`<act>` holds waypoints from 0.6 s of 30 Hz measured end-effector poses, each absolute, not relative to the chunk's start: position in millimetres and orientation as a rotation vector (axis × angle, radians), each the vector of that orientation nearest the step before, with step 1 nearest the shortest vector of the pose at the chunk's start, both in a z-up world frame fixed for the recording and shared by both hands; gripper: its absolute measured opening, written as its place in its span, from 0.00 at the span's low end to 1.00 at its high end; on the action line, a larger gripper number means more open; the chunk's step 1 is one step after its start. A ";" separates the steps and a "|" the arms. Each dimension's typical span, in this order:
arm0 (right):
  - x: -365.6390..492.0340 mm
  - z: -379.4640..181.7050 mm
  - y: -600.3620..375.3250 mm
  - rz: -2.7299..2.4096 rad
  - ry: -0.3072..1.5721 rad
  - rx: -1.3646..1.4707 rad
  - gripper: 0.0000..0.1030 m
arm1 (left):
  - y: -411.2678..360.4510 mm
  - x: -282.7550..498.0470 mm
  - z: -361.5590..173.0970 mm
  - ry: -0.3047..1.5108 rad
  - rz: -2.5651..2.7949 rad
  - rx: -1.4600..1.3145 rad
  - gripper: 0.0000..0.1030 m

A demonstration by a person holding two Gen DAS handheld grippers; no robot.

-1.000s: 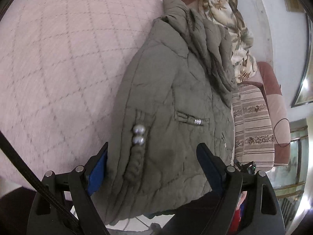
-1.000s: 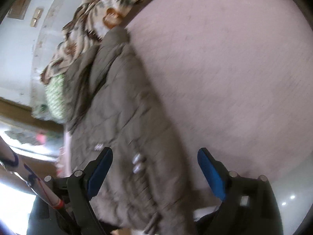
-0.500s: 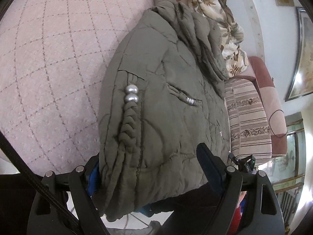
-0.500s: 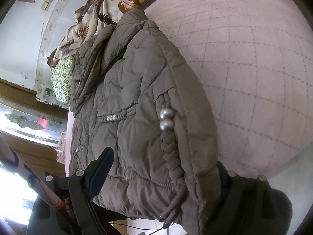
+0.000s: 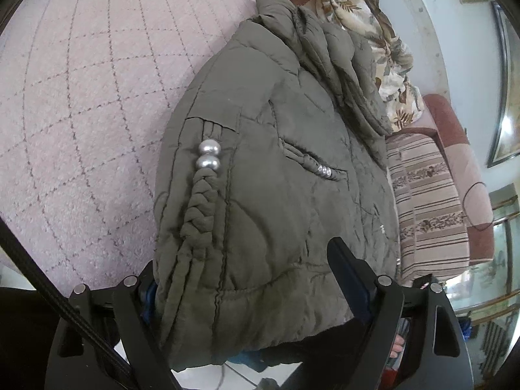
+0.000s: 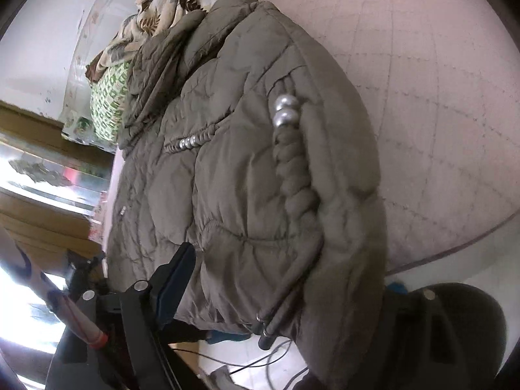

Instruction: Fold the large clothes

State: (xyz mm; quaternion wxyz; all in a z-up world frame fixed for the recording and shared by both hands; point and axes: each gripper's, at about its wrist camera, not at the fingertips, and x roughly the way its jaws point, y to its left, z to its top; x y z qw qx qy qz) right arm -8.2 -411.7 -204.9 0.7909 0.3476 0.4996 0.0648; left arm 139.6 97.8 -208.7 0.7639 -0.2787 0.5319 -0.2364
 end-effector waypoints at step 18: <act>-6.3 -194.7 -398.2 0.089 1.030 0.749 0.30 | 75.2 122.6 -187.4 1.152 -0.327 -0.459 0.30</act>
